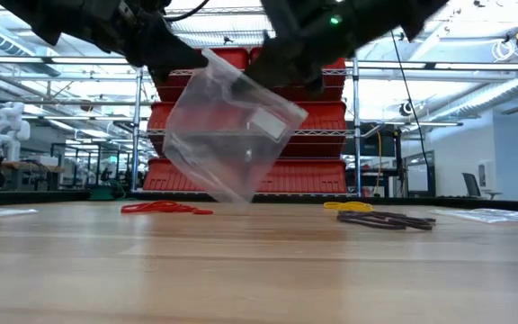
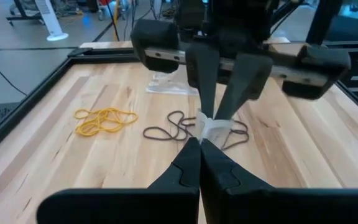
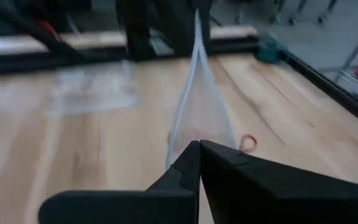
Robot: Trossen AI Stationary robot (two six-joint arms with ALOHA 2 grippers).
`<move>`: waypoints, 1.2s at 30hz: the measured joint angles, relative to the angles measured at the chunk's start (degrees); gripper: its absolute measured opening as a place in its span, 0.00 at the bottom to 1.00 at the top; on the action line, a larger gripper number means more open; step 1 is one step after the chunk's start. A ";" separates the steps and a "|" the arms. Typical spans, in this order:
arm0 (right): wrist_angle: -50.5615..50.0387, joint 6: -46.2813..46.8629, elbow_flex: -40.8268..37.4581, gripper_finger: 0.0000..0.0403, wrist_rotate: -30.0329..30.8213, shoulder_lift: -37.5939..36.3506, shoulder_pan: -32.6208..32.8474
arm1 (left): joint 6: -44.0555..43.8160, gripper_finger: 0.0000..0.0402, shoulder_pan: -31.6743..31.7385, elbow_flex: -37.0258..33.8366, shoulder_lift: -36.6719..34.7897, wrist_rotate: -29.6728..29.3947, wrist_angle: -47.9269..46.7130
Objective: Sort rubber bands
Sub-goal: Open the top right transparent zip bag
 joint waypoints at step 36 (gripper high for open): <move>-18.14 3.90 12.46 0.29 -5.50 6.40 -3.47 | -1.55 0.00 -1.36 4.61 10.03 -1.30 7.34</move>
